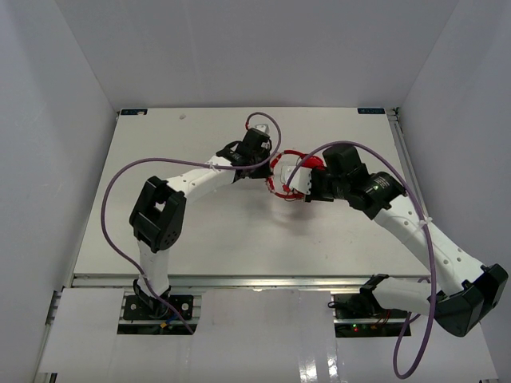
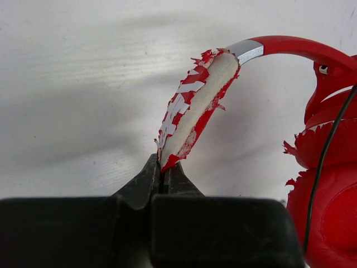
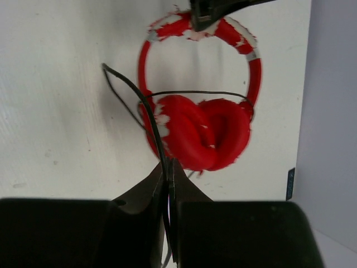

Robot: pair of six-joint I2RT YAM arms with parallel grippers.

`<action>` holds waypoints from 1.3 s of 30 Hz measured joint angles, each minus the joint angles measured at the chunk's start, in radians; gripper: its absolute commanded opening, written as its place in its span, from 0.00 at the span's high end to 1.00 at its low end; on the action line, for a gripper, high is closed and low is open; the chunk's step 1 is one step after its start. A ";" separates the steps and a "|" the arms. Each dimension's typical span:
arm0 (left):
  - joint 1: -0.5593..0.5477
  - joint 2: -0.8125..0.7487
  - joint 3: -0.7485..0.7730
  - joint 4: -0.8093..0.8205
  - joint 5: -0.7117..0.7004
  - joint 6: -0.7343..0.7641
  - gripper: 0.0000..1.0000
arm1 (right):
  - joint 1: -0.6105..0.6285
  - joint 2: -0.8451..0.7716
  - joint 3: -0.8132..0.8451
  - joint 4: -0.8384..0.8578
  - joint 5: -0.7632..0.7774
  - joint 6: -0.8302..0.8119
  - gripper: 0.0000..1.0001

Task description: Wrap the headphones

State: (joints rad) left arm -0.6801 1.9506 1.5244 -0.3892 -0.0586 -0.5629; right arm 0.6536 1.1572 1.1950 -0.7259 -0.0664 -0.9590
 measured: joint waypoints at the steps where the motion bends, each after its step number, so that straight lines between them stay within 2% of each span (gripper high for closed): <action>1: 0.008 0.000 0.009 0.004 0.002 -0.017 1.00 | 0.002 -0.001 0.000 -0.012 -0.022 -0.001 0.92; 15: 0.024 0.117 0.213 0.046 0.085 -0.232 1.00 | 0.049 -0.005 0.021 -0.116 -0.218 -0.018 0.92; 26: 0.014 0.236 0.241 0.034 0.109 -0.234 1.00 | 0.050 0.036 0.172 -0.105 -0.185 0.003 0.92; 31: -0.027 0.236 0.164 0.115 0.152 -0.162 1.00 | 0.048 0.044 0.158 -0.029 -0.040 0.009 0.92; 39: -0.102 0.155 -0.092 0.234 0.231 -0.046 1.00 | -0.002 0.048 0.098 0.026 0.108 -0.001 0.92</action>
State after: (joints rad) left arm -0.7817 2.1060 1.4322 -0.1552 0.1721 -0.6090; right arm 0.6515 1.2053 1.2927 -0.6999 0.0417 -0.9599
